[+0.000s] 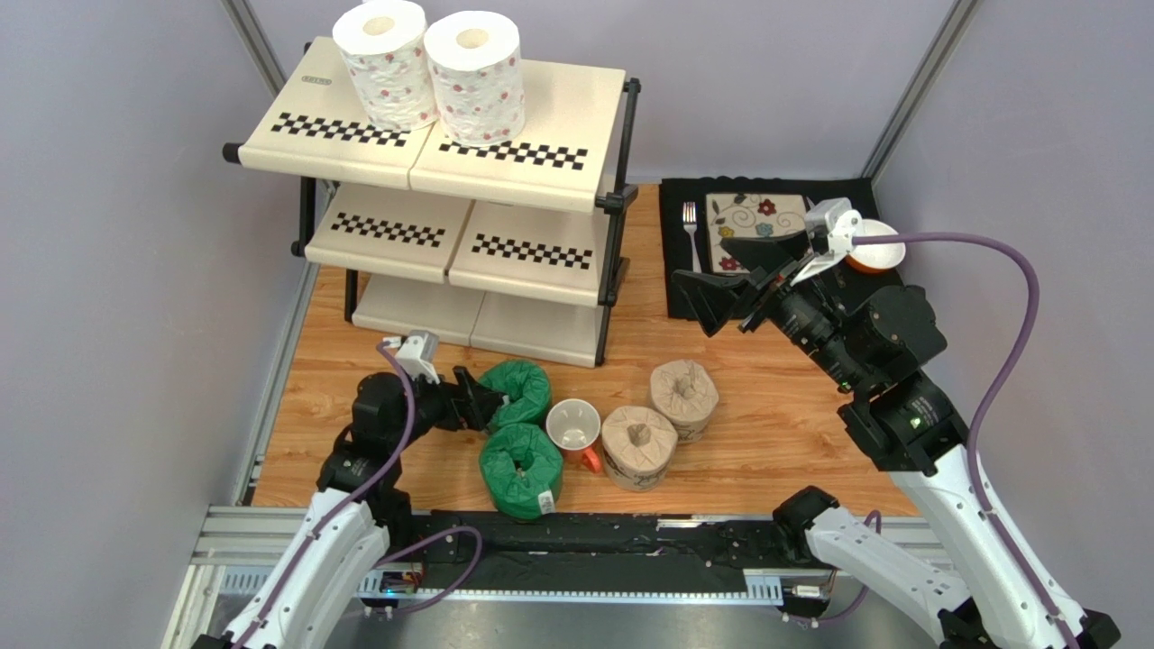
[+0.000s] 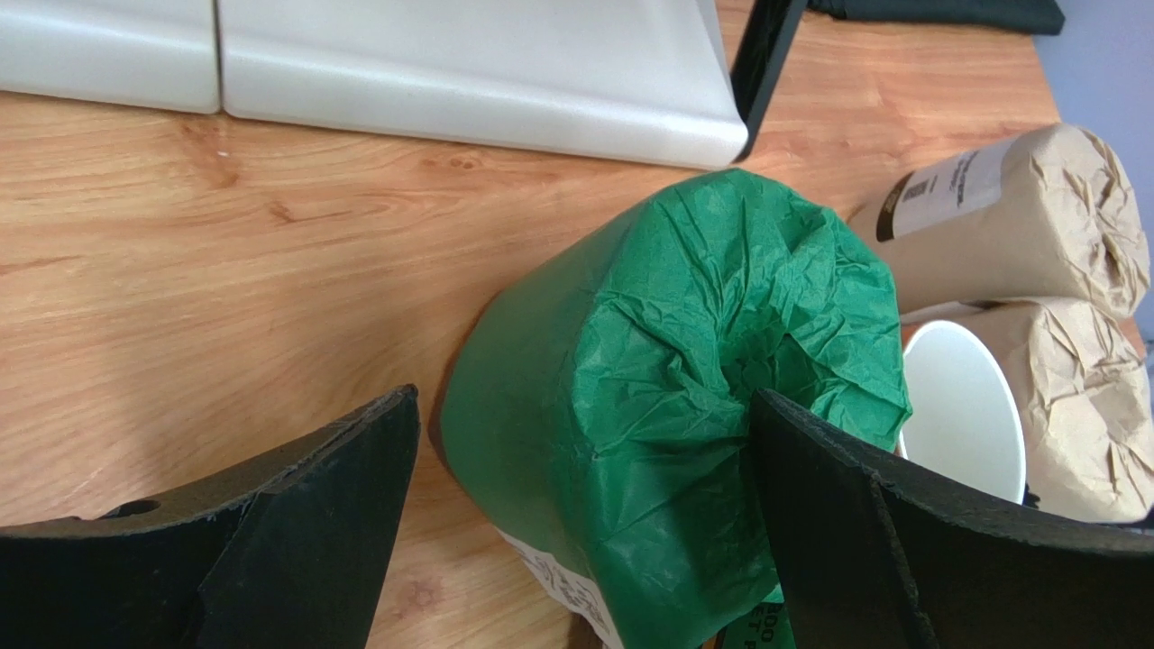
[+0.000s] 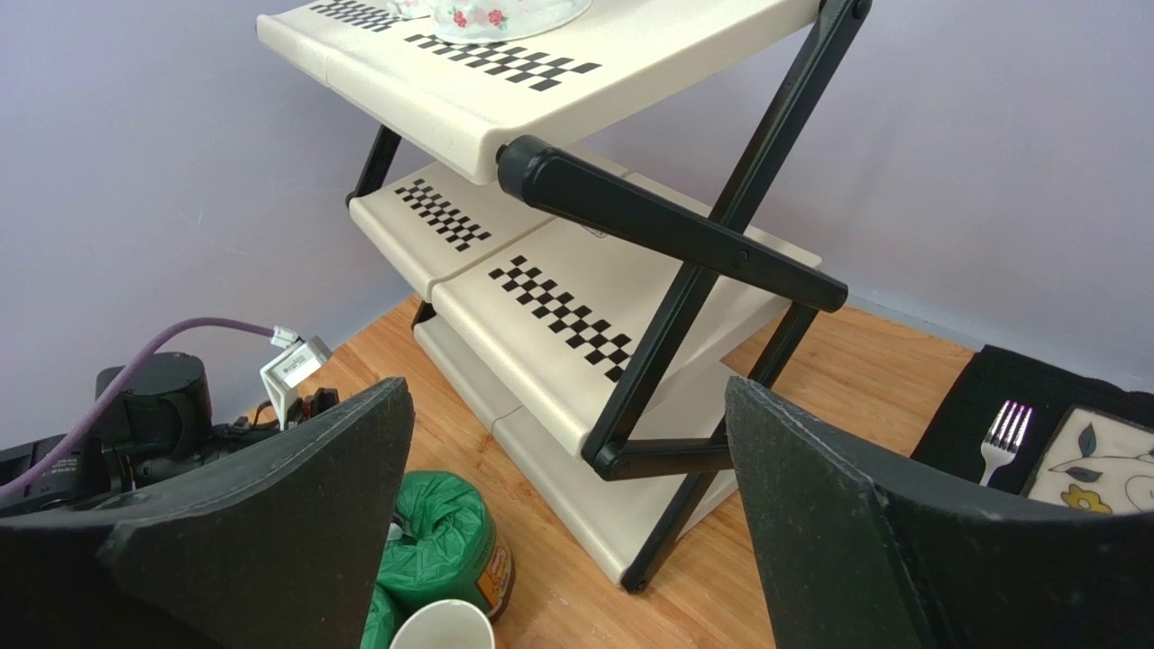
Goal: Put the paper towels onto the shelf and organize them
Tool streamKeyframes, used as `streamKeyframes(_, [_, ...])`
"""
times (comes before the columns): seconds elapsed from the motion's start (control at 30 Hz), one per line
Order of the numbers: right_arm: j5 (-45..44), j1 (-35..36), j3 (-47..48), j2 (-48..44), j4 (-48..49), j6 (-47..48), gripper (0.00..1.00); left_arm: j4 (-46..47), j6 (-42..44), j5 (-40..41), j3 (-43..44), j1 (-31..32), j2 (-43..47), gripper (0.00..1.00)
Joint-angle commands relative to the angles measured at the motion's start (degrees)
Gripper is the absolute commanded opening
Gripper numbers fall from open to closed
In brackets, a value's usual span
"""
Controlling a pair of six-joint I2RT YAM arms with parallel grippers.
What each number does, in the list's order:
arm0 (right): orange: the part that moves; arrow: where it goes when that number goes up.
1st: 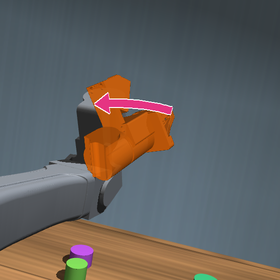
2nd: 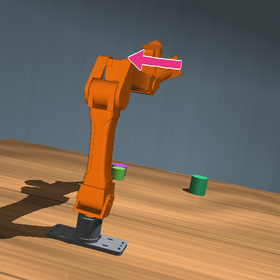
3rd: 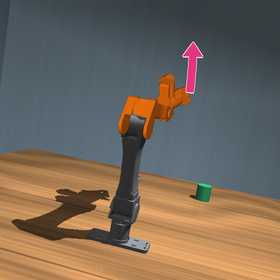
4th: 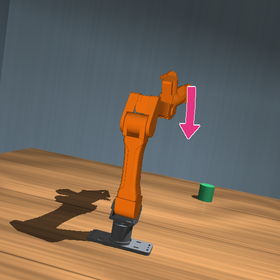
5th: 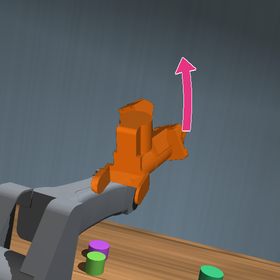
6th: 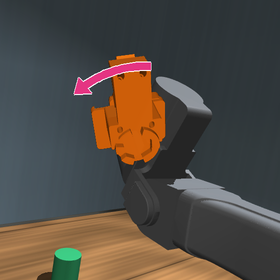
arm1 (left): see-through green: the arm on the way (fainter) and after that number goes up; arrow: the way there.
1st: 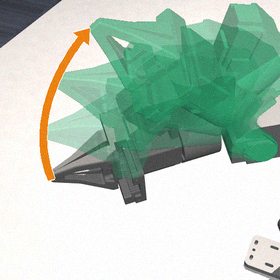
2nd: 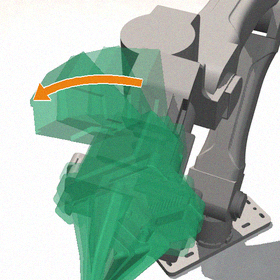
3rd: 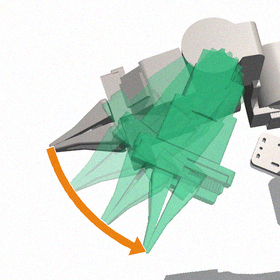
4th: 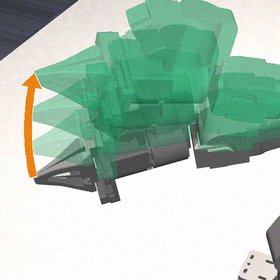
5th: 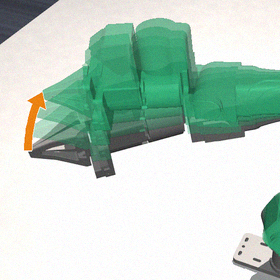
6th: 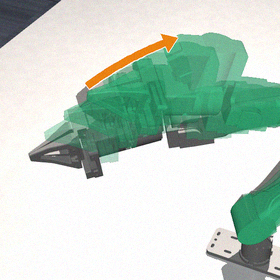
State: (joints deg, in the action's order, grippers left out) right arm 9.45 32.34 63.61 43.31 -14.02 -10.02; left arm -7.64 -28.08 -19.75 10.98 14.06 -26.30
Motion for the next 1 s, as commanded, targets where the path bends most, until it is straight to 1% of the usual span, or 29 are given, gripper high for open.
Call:
streamKeyframes(0.0, [-0.3,0.3,-0.4,0.2,0.9,-0.1,0.90,3.2,-1.2,0.5,-1.5,1.3,0.6,0.99])
streamKeyframes(0.2, [-1.1,0.3,-0.9,-0.2,0.3,0.2,0.90,5.6,-1.0,1.2,-1.8,1.8,-1.5,0.99])
streamKeyframes(0.33, [-1.5,0.3,-1.9,-0.7,0.2,0.3,0.90,6.2,0.3,2.2,0.3,2.4,-5.1,0.99])
streamKeyframes(0.47, [-2.3,0.2,-2.4,-1.2,-0.4,0.6,0.90,6.0,2.1,3.4,2.4,3.9,-9.1,0.99])
streamKeyframes(0.6, [-3.3,0.2,-2.8,-1.7,-1.2,1.2,0.90,3.3,3.6,6.4,4.1,5.3,-10.6,0.99])
streamKeyframes(0.77, [-3.8,0.4,-3.6,-1.8,-1.2,1.1,0.90,-0.8,6.0,10.4,7.6,7.7,-13.1,0.93])
streamKeyframes(0.87, [-3.7,0.3,-3.8,-1.8,-1.1,1.0,0.90,-3.3,7.6,12.8,9.1,9.7,-14.6,0.88])
streamKeyframes(0.9, [-3.8,0.2,-3.8,-1.7,-1.1,1.0,0.90,-4.5,7.8,13.3,9.9,10.3,-15.1,0.84])
streamKeyframes(0.97, [-4.1,0.3,-3.8,-1.9,-1.3,1.0,0.90,-5.3,8.4,14.6,10.4,11.7,-16.1,0.80])
